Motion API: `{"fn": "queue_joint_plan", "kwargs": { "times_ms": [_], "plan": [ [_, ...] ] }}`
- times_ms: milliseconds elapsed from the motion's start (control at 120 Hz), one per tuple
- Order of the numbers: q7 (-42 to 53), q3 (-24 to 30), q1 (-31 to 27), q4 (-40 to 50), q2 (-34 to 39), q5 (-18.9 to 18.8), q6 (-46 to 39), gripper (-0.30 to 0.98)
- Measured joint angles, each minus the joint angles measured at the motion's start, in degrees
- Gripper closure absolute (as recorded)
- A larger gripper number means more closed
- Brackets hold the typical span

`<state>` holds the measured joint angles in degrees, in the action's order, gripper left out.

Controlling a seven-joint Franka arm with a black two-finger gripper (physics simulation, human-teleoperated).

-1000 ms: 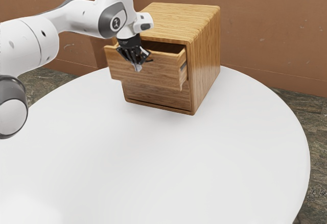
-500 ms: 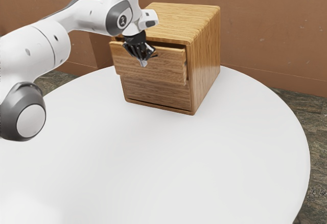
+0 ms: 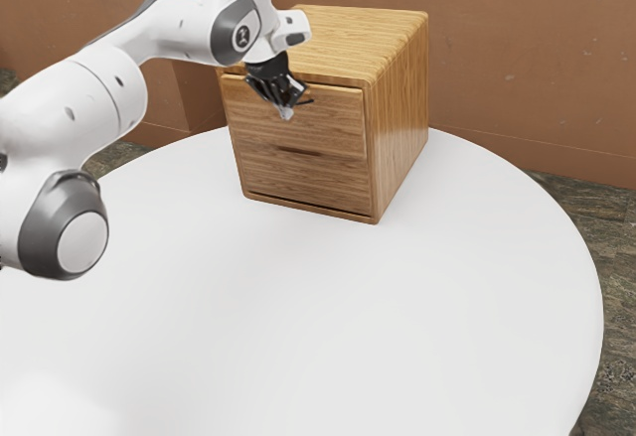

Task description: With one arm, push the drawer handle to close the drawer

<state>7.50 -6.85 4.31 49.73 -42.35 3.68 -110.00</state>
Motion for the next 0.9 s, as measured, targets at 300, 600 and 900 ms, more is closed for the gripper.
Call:
{"fn": "queue_joint_plan", "kwargs": {
  "times_ms": [300, 600, 900],
  "plan": [
    [1.4, 0.3, 0.0, 1.1, 1.3, 0.8, 1.0, 0.79],
    [-2.4, 3.2, 2.2, 33.3, 39.4, -4.0, 15.3, 0.58],
    [-5.8, 4.2, 4.8, 33.2, 43.0, -5.3, 24.1, 0.14]
  ]
}}
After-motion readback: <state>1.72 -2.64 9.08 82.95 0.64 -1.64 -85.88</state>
